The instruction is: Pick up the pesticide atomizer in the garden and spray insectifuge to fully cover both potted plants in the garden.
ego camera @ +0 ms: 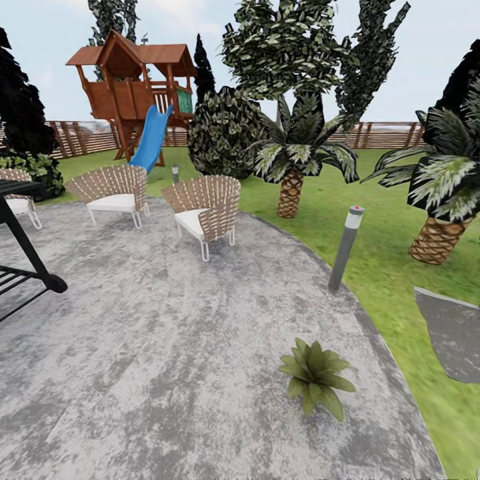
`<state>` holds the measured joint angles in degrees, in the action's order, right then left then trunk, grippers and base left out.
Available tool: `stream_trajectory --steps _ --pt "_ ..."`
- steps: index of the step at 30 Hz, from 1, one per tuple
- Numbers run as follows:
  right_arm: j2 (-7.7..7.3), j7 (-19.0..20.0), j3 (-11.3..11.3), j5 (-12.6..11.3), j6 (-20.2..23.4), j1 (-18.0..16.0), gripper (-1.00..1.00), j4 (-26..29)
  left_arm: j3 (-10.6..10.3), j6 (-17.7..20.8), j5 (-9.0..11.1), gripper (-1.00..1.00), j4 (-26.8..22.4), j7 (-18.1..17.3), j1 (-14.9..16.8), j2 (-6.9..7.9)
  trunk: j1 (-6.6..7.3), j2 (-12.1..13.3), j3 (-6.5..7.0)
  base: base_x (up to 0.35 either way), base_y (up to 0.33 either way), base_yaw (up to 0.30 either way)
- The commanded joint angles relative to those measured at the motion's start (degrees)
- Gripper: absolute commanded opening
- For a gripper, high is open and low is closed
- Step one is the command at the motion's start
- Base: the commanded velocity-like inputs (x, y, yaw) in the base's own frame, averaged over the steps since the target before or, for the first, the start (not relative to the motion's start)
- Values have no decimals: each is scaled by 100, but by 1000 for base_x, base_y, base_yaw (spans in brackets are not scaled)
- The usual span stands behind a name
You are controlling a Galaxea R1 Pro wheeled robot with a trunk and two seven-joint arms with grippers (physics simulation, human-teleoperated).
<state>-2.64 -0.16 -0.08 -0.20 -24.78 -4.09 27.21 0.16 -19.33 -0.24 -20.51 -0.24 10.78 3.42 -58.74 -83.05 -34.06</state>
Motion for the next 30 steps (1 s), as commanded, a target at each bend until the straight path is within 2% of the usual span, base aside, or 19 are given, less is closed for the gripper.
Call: stream_trajectory --steps 1,8,20,30 --pt "0 -2 0 -3 -18 -4 100 -5 2 -18 -3 100 3 -3 3 1 1 -3 -5 -30 -167 -51" --pt "0 -2 0 -5 -18 -4 100 -5 2 -18 -3 100 3 6 3 1 1 -3 -6 -8 -125 -208" --pt "0 -2 0 -6 -19 -4 100 -5 -3 -22 -3 100 -13 -2 3 8 1 -3 -6 0 -4 -267" --pt "0 -2 -5 -6 -19 -2 100 -5 -7 -22 -3 100 -14 6 3 1 -219 -404 -186 0 0 -267"
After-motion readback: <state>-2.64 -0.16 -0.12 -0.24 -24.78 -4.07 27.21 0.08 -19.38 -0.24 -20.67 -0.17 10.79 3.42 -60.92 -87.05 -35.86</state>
